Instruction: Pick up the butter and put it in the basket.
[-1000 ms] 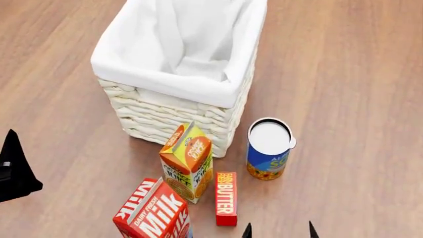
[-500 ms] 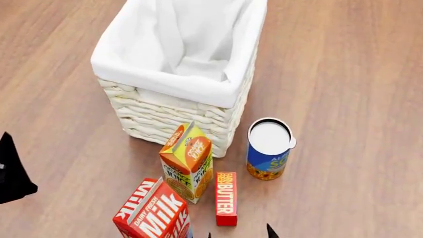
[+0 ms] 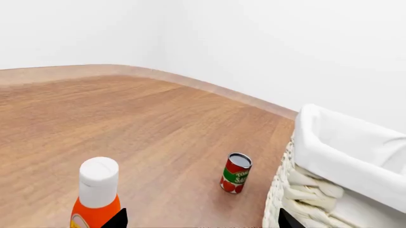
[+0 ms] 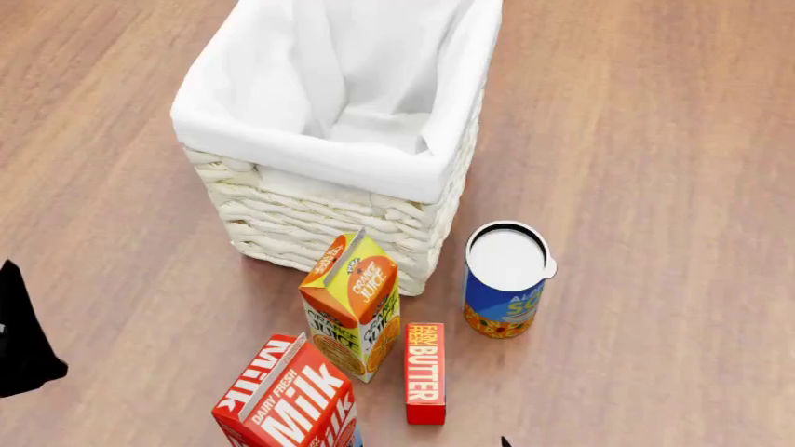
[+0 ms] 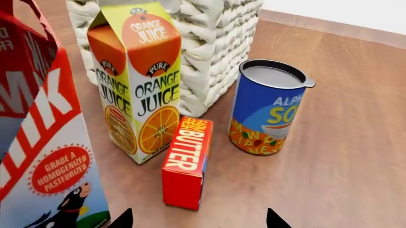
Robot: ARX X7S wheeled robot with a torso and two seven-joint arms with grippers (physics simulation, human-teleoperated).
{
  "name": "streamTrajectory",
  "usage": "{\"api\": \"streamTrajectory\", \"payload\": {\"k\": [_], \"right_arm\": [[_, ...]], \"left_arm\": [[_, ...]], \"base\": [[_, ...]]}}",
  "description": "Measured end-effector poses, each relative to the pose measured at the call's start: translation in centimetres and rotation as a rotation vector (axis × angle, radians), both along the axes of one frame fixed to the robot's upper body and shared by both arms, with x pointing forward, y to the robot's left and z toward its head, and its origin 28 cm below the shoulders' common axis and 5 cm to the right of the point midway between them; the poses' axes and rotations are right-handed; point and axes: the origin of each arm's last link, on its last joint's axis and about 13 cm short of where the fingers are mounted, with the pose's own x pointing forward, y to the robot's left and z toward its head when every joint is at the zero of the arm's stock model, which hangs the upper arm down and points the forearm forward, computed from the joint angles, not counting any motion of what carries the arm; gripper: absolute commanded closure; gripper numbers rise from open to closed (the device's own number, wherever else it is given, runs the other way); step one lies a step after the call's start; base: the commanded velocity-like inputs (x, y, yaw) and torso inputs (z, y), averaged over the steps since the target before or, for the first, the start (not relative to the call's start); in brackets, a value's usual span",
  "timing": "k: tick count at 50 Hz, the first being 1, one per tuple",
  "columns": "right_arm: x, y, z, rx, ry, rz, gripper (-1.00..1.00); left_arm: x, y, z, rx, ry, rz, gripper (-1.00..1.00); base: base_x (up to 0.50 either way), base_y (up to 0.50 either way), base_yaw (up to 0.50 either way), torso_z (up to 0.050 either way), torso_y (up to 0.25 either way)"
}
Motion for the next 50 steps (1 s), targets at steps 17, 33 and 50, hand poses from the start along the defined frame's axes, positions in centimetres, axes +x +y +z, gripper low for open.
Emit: {"api": "streamTrajectory", "payload": {"k": [17,33,50], "right_arm": [[2.2,0.0,-0.2,-0.01,0.002,0.015,-1.0],[4.2,-0.2,0.0,0.092,-0.022,0.055,-1.0],[5.6,-0.3,-0.2,0.125,-0.008,0.062,-1.0]], "left_arm": [[-0.4,0.0,0.0,0.001,-0.001,-0.006,-1.0],[-0.6,-0.1,-0.1,0.001,0.002,-0.013,-1.0],[-0.8,-0.1,0.0,-0.001,0.001,-0.019,-1.0]], "base": [[0.0,0.0,0.0,0.0,0.0],[0.0,0.0,0.0,0.0,0.0],[0.0,0.0,0.0,0.0,0.0]]}}
